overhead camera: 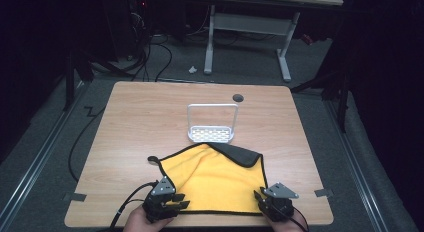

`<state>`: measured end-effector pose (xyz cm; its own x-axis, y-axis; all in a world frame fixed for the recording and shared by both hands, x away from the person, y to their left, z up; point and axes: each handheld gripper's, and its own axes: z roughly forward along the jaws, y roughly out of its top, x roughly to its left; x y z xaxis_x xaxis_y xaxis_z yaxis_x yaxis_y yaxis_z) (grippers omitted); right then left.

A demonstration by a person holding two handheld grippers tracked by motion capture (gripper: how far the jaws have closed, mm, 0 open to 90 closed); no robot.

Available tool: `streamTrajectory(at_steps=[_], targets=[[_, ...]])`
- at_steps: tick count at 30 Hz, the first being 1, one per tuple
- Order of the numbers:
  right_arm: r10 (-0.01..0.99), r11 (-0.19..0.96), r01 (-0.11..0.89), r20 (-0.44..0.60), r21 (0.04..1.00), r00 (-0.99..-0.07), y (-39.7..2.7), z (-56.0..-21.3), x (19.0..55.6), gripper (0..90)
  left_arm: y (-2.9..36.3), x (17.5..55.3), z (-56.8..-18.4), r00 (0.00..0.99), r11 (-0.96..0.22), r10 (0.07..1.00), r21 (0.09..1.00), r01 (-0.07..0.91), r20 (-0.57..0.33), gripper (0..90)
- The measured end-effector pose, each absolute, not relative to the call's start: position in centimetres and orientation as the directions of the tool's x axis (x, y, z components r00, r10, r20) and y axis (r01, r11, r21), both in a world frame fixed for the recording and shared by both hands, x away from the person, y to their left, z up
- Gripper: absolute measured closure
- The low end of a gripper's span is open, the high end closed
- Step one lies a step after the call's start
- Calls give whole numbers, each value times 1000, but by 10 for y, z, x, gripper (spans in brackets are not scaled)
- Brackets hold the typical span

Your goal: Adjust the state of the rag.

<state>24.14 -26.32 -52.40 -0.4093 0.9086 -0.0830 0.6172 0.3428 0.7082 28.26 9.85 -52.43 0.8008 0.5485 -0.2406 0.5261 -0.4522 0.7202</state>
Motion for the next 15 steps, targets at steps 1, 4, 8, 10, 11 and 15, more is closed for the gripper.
streamTrajectory(at_steps=[1,4,8,10,11,15], targets=[[910,336,621,-74,708,-408,-265,-524,237,698,96,283,-524,800,-444,554,732,517,-229,638],[912,323,617,-63,718,-404,-266,-521,238,681,89,288,-525,792,-431,572,744,511,-213,625],[910,329,618,-65,714,-409,-257,-519,266,677,82,287,-528,788,-445,576,726,524,-216,632],[910,334,625,-69,706,-408,-255,-521,275,675,80,281,-528,802,-462,555,720,518,-220,643],[910,335,630,-65,701,-410,-256,-523,276,677,78,273,-528,817,-475,532,720,506,-224,643],[908,333,628,-60,703,-414,-265,-523,259,679,74,265,-528,830,-485,489,708,514,-268,654]])
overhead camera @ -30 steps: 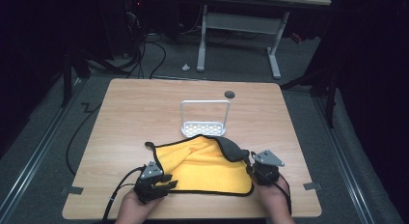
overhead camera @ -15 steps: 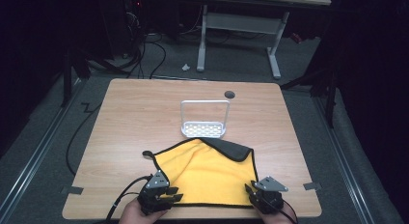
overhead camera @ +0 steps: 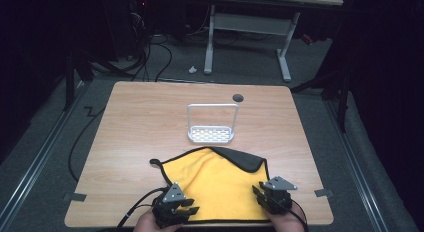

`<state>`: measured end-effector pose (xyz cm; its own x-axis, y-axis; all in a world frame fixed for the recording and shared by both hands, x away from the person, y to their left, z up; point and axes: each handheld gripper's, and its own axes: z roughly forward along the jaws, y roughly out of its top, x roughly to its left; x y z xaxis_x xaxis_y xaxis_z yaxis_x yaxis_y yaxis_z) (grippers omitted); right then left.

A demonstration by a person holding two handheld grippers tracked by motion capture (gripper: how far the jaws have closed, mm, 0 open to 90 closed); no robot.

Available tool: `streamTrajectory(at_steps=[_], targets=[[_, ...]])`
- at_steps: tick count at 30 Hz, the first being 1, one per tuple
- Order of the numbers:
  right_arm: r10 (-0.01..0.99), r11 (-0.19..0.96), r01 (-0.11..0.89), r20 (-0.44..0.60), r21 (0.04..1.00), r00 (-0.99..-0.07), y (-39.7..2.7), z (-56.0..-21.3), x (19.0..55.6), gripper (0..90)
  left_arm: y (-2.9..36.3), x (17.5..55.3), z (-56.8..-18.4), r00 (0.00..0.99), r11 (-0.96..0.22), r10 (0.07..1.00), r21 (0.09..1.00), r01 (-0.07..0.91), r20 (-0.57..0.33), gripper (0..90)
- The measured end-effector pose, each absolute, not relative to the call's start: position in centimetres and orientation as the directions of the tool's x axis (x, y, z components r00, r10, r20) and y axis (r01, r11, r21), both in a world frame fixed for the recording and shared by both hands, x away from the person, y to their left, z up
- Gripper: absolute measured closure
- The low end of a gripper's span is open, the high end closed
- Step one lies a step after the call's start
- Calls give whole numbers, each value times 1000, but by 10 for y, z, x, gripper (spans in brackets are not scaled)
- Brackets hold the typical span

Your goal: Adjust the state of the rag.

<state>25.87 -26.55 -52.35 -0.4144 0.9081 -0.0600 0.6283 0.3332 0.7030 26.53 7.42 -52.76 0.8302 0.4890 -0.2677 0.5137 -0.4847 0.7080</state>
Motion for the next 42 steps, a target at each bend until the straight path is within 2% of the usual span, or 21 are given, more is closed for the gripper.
streamTrajectory(at_steps=[2,5,10,12,13,14,15,16,18,21,25,28,30,31,33,39,42], targets=[[913,330,624,-72,708,-401,-277,-524,240,677,70,262,-526,844,-501,466,708,498,-264,655],[921,305,630,-54,714,-385,-282,-524,237,676,71,263,-522,844,-487,480,728,483,-239,646],[923,303,630,-56,715,-381,-281,-525,242,681,94,282,-497,802,-337,545,812,477,-245,655],[923,303,626,-59,718,-379,-280,-525,242,687,103,298,-486,772,-300,592,827,476,-230,689],[923,304,626,-60,719,-379,-280,-525,242,688,108,321,-488,735,-319,650,807,497,-195,693],[923,304,626,-60,719,-379,-280,-525,242,688,108,321,-488,735,-319,650,807,497,-195,711],[923,306,625,-61,719,-381,-280,-526,241,688,111,346,-501,703,-365,686,747,555,-187,730],[923,306,625,-61,719,-381,-280,-526,241,688,111,346,-501,703,-365,686,747,555,-187,737],[922,304,624,-59,720,-382,-281,-526,241,689,111,364,-517,683,-403,697,671,623,-216,737],[920,305,622,-54,721,-388,-282,-526,240,690,114,379,-523,676,-415,720,682,603,-159,773],[919,301,624,-45,721,-392,-284,-526,239,690,122,417,-521,611,-401,786,673,621,-95,772],[918,301,623,-43,722,-394,-284,-526,238,690,124,425,-520,577,-392,814,671,629,-66,751],[918,299,623,-39,723,-396,-285,-526,238,690,129,425,-515,544,-368,838,684,629,-49,711],[918,299,623,-39,722,-396,-285,-526,238,690,137,417,-507,527,-322,847,717,618,-75,710],[917,300,623,-39,723,-396,-285,-526,238,690,139,410,-504,536,-306,838,726,616,-101,707],[917,304,621,-43,722,-397,-285,-526,238,692,125,348,-514,654,-337,727,720,606,-210,652],[917,304,624,-43,720,-397,-285,-526,237,693,119,327,-526,678,-383,712,707,594,-184,635]])
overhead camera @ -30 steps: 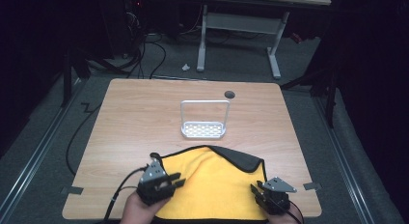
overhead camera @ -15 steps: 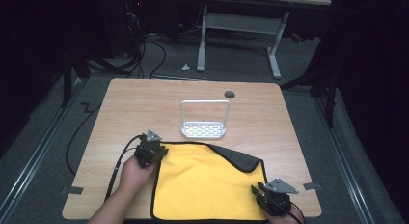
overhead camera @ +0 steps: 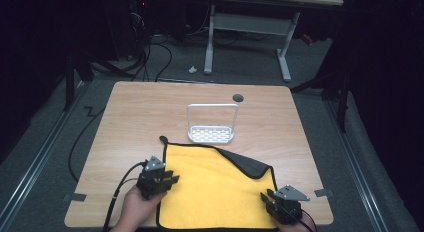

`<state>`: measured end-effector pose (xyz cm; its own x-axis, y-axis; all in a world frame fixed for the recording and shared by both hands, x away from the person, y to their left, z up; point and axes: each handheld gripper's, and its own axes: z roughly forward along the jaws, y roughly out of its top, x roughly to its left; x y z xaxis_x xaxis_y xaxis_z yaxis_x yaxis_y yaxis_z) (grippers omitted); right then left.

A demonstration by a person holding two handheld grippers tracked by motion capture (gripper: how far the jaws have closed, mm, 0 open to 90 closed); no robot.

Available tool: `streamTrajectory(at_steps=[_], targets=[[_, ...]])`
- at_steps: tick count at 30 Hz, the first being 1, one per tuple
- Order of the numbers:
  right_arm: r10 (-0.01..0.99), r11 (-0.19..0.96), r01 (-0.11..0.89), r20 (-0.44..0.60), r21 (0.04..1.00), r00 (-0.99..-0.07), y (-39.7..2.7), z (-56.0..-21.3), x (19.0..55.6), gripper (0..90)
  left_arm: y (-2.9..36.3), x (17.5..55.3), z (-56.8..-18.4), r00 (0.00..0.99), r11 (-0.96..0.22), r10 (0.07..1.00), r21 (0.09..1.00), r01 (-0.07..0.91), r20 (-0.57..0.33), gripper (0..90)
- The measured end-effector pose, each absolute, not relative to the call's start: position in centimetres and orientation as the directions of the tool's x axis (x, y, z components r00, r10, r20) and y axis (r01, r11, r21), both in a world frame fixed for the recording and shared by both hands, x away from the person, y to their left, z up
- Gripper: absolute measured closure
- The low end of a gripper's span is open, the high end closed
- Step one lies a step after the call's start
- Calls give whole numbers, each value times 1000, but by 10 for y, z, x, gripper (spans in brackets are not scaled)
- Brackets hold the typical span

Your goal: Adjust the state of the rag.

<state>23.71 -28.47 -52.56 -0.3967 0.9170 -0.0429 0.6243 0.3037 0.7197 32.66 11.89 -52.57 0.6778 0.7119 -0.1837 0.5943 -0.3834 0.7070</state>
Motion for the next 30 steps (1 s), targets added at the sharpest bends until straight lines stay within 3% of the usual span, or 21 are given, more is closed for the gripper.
streamTrajectory(at_steps=[4,6,10,15,21,24,30], targets=[[921,284,637,-20,716,-388,-284,-523,228,675,126,304,-527,682,-383,709,714,586,-179,628],[913,283,590,-24,757,-407,-277,-516,227,653,135,296,-528,670,-365,721,723,587,-180,628],[901,302,561,-39,771,-432,-264,-512,238,617,138,299,-529,672,-393,732,733,555,-117,640],[889,350,534,-92,770,-450,-245,-506,268,598,142,312,-531,657,-371,745,749,549,-113,644],[877,419,590,-139,691,-459,-227,-521,300,587,148,319,-533,659,-342,737,756,558,-152,648],[888,402,598,-136,694,-439,-232,-521,303,802,149,320,-533,667,-347,729,755,556,-156,647],[907,382,565,-179,731,-382,-247,-506,314,823,150,321,-533,670,-348,724,753,558,-162,646]])
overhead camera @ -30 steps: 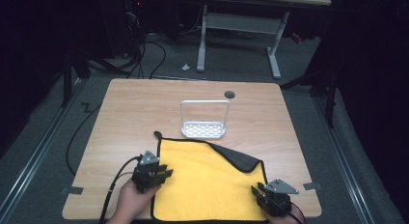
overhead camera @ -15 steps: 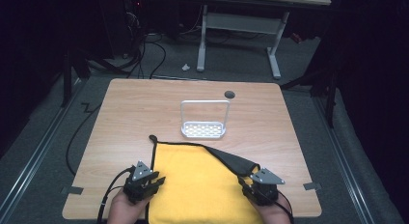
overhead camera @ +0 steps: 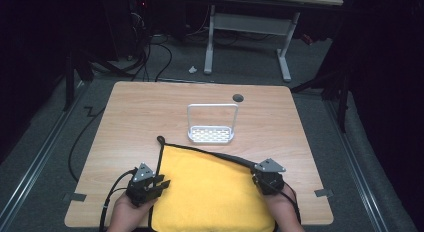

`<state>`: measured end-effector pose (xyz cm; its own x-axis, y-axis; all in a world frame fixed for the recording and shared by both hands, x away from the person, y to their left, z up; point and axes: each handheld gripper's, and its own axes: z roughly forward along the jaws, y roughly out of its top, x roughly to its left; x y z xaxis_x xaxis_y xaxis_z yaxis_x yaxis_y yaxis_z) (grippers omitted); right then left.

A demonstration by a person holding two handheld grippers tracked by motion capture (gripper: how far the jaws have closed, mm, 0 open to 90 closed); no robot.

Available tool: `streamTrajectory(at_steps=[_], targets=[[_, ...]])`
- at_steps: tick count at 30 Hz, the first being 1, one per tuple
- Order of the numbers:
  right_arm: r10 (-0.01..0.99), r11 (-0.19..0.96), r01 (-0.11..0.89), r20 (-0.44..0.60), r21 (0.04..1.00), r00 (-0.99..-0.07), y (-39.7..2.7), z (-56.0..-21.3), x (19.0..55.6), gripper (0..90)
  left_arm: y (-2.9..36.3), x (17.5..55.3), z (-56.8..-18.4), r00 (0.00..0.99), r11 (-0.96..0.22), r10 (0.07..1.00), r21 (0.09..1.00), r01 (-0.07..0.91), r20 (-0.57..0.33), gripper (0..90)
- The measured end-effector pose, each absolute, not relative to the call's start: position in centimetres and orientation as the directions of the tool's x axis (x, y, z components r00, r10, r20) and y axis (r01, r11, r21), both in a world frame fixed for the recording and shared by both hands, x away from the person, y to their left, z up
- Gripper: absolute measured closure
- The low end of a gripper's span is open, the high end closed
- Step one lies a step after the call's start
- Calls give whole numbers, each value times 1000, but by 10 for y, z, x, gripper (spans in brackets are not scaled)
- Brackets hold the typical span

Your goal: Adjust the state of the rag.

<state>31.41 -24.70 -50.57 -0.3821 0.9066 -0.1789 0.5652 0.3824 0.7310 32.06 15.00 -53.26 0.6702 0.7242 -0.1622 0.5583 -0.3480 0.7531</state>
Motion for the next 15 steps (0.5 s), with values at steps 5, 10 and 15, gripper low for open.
streamTrajectory(at_steps=[5,10,15], targets=[[931,337,585,-170,737,-323,-261,-500,341,785,150,321,-533,671,-345,722,753,560,-168,637],[964,251,597,-139,762,-228,-281,-494,367,624,151,320,-533,667,-332,723,756,564,-181,621],[963,238,583,-110,777,-246,-290,-486,342,624,151,321,-532,667,-325,717,748,579,-204,600]])
